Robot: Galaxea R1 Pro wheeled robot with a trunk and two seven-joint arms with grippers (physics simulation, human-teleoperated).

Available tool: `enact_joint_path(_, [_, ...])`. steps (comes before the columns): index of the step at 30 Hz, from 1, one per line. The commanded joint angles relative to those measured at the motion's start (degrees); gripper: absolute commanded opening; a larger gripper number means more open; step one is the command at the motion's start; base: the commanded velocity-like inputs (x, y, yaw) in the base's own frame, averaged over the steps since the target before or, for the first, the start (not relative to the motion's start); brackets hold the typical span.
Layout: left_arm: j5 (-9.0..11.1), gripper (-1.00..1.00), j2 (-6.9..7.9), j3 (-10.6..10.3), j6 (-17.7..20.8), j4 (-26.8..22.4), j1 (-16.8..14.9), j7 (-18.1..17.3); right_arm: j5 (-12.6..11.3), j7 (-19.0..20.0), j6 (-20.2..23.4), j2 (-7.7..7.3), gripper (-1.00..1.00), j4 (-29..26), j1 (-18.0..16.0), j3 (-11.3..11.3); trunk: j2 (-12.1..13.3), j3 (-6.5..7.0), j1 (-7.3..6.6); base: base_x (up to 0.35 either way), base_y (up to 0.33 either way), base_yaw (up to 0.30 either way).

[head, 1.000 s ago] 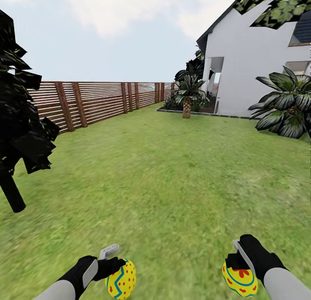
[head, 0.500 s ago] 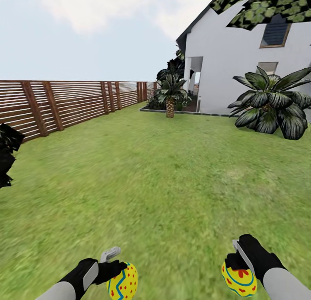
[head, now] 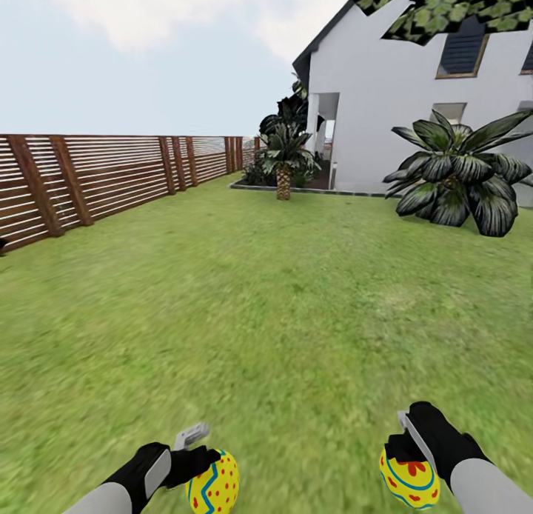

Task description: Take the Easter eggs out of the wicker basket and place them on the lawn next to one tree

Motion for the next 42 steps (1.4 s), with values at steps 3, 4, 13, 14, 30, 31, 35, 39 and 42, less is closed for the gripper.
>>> enact_joint_path(3, [0.58, -1.00, -0.11, 0.16, 0.46, -0.15, -0.03, 0.06, 0.55, 0.50, 0.26, -0.01, -1.00, -0.02, -0.03, 0.01, -0.03, -0.09, 0.04, 0.338, 0.000, -0.007])
enact_joint_path(4, [0.58, -1.00, -0.15, 0.16, 0.48, -0.13, -0.03, 0.06, 0.55, 0.50, 0.26, -0.01, -1.00, 0.00, -0.03, 0.01, -0.03, -0.09, 0.04, 0.338, 0.000, -0.001])
enact_joint_path(13, [0.58, -1.00, -0.29, 0.17, 0.49, -0.10, -0.05, 0.06, 0.55, 0.50, 0.26, -0.01, -1.00, 0.01, -0.02, 0.01, -0.03, -0.10, 0.04, 0.338, 0.000, 0.000])
enact_joint_path(14, [0.58, -1.00, -0.28, 0.16, 0.49, -0.10, -0.02, 0.06, 0.55, 0.50, 0.26, -0.04, -1.00, 0.01, -0.01, 0.01, -0.03, -0.10, 0.04, 0.338, 0.000, 0.000])
enact_joint_path(30, [0.58, -1.00, -0.29, 0.15, 0.49, -0.10, 0.00, 0.05, 0.40, 0.47, 0.32, -0.02, -1.00, -0.02, -0.03, 0.08, -0.03, 0.12, 0.04, 0.338, 0.000, 0.009])
enact_joint_path(31, [0.58, -1.00, -0.29, 0.15, 0.49, -0.10, 0.00, 0.03, 0.47, 0.43, 0.34, 0.02, -1.00, 0.00, -0.01, 0.09, -0.03, 0.21, 0.04, 0.338, 0.000, 0.072])
enact_joint_path(35, [0.58, -1.00, -0.21, 0.16, 0.49, -0.10, -0.05, 0.05, 0.54, 0.41, 0.34, -0.01, -1.00, 0.00, -0.03, 0.06, -0.03, 0.56, 0.04, 0.338, 0.000, 0.076])
enact_joint_path(39, [0.58, -1.00, -0.28, 0.15, 0.49, -0.10, -0.02, 0.06, 0.48, 0.41, 0.34, -0.03, -1.00, -0.02, -0.02, 0.01, -0.03, 0.91, 0.04, 0.338, 0.000, 0.077])
enact_joint_path(42, [0.58, -1.00, -0.29, 0.15, 0.49, -0.10, -0.01, 0.05, 0.46, 0.41, 0.34, -0.09, -1.00, -0.02, -0.01, 0.01, -0.03, 1.17, 0.04, 0.338, 0.000, 0.077])
